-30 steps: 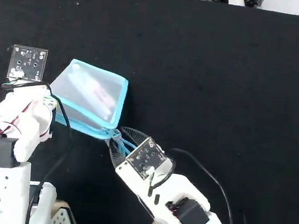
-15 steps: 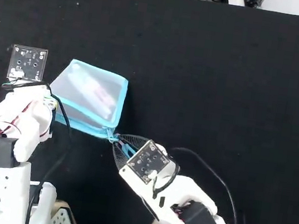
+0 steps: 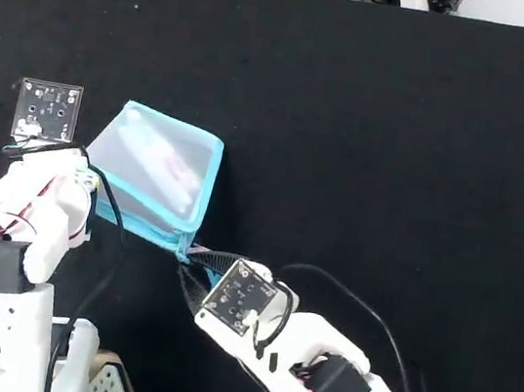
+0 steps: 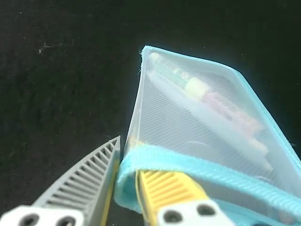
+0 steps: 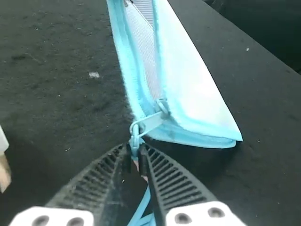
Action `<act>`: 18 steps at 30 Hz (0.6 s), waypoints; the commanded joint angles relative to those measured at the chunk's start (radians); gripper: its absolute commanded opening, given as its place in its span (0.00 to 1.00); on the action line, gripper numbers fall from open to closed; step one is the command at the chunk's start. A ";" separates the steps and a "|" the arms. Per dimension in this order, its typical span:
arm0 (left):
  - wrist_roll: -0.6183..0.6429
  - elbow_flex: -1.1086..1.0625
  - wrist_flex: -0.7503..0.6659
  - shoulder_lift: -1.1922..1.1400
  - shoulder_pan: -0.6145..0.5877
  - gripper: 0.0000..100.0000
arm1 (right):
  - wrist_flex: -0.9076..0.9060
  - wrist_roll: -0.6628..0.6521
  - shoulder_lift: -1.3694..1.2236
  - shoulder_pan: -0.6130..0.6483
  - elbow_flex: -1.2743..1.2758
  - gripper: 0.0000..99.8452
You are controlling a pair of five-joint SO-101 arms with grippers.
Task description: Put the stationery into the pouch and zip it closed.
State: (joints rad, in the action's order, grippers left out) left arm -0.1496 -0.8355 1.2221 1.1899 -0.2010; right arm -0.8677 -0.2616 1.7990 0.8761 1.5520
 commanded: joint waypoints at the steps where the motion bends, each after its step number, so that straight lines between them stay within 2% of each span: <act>1: 0.009 0.007 -0.026 0.009 -0.010 0.03 | 0.032 -0.002 0.160 0.021 -0.002 0.12; 5: 0.009 0.007 -0.026 0.009 -0.010 0.03 | 0.055 0.061 0.159 0.021 0.004 0.12; 14: 0.009 0.004 -0.018 0.009 0.036 0.03 | 0.173 0.068 0.162 0.021 0.101 0.12; 18: 0.009 0.004 -0.018 0.009 0.031 0.03 | 0.170 0.068 0.162 0.003 0.068 0.05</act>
State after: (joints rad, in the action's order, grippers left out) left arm -0.1496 -0.8355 1.2221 1.1899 -0.1811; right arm -0.7265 -0.2048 1.7990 0.8792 1.6579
